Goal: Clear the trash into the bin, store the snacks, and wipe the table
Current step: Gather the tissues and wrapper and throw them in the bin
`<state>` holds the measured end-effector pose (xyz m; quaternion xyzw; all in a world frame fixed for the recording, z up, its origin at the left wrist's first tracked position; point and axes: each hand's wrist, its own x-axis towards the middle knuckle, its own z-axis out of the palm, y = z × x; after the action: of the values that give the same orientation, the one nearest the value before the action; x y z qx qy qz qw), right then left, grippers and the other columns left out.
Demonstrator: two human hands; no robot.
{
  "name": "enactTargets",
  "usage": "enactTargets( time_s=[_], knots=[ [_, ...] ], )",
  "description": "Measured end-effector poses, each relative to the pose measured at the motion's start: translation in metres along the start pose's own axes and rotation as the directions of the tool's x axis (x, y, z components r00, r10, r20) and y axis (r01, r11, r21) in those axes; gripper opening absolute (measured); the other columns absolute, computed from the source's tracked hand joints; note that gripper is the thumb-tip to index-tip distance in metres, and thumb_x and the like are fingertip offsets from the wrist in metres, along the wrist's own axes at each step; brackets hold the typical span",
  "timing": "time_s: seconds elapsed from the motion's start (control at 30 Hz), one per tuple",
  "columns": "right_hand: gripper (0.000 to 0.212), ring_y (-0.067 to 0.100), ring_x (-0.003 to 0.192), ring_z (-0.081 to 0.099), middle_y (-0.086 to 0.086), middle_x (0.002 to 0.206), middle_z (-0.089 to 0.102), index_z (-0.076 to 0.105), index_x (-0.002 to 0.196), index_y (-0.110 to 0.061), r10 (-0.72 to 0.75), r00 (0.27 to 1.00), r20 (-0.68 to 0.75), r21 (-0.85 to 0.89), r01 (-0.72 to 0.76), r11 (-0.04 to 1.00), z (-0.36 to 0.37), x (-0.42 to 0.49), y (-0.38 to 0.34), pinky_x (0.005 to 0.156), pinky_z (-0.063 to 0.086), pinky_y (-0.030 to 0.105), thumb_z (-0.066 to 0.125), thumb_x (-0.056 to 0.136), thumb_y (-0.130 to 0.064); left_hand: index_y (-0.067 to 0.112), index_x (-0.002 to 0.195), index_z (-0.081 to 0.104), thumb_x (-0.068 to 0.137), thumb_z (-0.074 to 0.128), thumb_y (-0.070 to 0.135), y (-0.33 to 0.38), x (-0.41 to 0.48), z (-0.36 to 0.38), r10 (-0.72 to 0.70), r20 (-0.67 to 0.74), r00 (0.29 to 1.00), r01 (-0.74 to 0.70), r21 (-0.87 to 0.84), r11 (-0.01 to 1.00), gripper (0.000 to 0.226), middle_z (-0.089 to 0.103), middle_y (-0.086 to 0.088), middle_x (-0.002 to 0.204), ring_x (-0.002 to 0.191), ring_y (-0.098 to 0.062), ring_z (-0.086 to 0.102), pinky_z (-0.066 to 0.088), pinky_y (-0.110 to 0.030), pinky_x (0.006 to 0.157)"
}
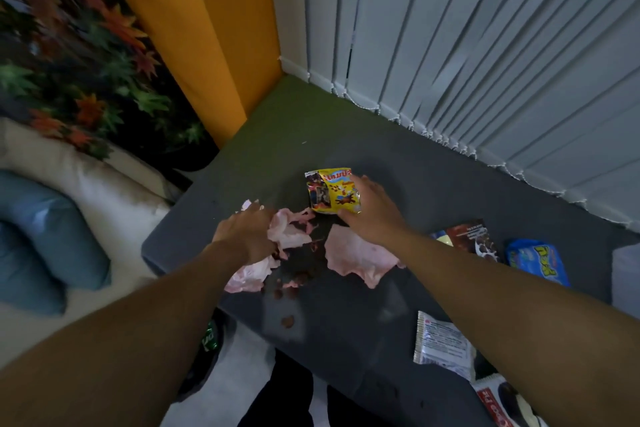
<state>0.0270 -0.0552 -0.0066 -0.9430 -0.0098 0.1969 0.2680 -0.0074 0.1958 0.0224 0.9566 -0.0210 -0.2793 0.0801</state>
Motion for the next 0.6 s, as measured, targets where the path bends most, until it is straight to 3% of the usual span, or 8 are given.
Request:
enactTargets(
  time_s=[0.1, 0.23, 0.3, 0.37, 0.5, 0.6],
  knots=[
    [0.074, 0.028, 0.128, 0.046, 0.008, 0.139, 0.049, 0.029, 0.151, -0.028, 0.019, 1.000, 0.006, -0.004, -0.018, 1.000, 0.011, 0.008, -0.006, 0.101, 0.045, 0.049, 0.069, 0.088, -0.038, 0.030, 0.133, 0.048, 0.084, 0.067, 0.033, -0.007, 0.004, 0.004, -0.005, 0.005, 1.000, 0.005, -0.011, 1.000, 0.053, 0.048, 0.000, 0.137, 0.119, -0.030, 0.056, 0.047, -0.038, 0.089],
    [0.070, 0.029, 0.111, 0.060, 0.006, 0.125, 0.060, 0.032, 0.148, -0.031, 0.063, 0.998, -0.009, -0.028, -0.063, 0.998, 0.022, 0.016, -0.008, 0.086, 0.052, 0.041, 0.069, 0.089, -0.022, 0.029, 0.136, 0.046, 0.084, 0.066, 0.032, -0.014, 0.008, 0.008, 0.006, 0.032, 0.999, -0.005, -0.020, 1.000, 0.055, 0.048, 0.002, 0.137, 0.121, -0.029, 0.055, 0.046, -0.037, 0.088],
    [0.063, 0.028, 0.094, 0.064, 0.005, 0.103, 0.064, 0.035, 0.146, -0.031, 0.071, 0.997, -0.005, -0.014, -0.071, 0.997, 0.022, 0.017, -0.007, 0.070, 0.049, 0.034, 0.063, 0.092, -0.013, 0.030, 0.139, 0.045, 0.085, 0.066, 0.032, -0.015, 0.009, 0.008, 0.012, 0.043, 0.999, -0.011, -0.024, 1.000, 0.059, 0.047, 0.002, 0.141, 0.123, -0.028, 0.054, 0.046, -0.037, 0.091],
    [0.055, 0.026, 0.085, 0.063, 0.004, 0.090, 0.060, 0.041, 0.142, -0.030, 0.057, 0.998, -0.031, 0.002, -0.057, 0.998, 0.019, 0.016, -0.006, 0.065, 0.044, 0.032, 0.058, 0.094, -0.008, 0.030, 0.140, 0.045, 0.085, 0.067, 0.032, -0.013, 0.010, 0.007, 0.017, 0.046, 0.999, -0.016, -0.031, 0.999, 0.059, 0.048, 0.002, 0.141, 0.123, -0.028, 0.054, 0.047, -0.037, 0.092],
    [0.043, 0.033, 0.113, 0.055, 0.012, 0.125, 0.057, 0.053, 0.133, -0.022, 0.024, 0.991, -0.130, -0.024, -0.028, 0.999, 0.009, 0.012, 0.000, 0.090, 0.047, 0.039, 0.048, 0.095, -0.003, 0.030, 0.138, 0.047, 0.086, 0.066, 0.030, -0.004, 0.010, 0.005, 0.030, 0.046, 0.998, -0.029, -0.020, 0.999, 0.055, 0.048, 0.002, 0.136, 0.119, -0.027, 0.056, 0.048, -0.037, 0.089],
    [0.037, 0.032, 0.121, 0.052, 0.011, 0.137, 0.049, 0.057, 0.131, -0.022, 0.057, 0.981, -0.186, -0.035, -0.064, 0.997, -0.002, 0.005, 0.009, 0.097, 0.046, 0.039, 0.048, 0.098, -0.007, 0.029, 0.135, 0.049, 0.086, 0.067, 0.030, 0.008, 0.010, 0.003, 0.044, 0.040, 0.998, -0.043, -0.014, 0.999, 0.052, 0.049, 0.002, 0.130, 0.114, -0.026, 0.058, 0.045, -0.034, 0.082]
  ],
)
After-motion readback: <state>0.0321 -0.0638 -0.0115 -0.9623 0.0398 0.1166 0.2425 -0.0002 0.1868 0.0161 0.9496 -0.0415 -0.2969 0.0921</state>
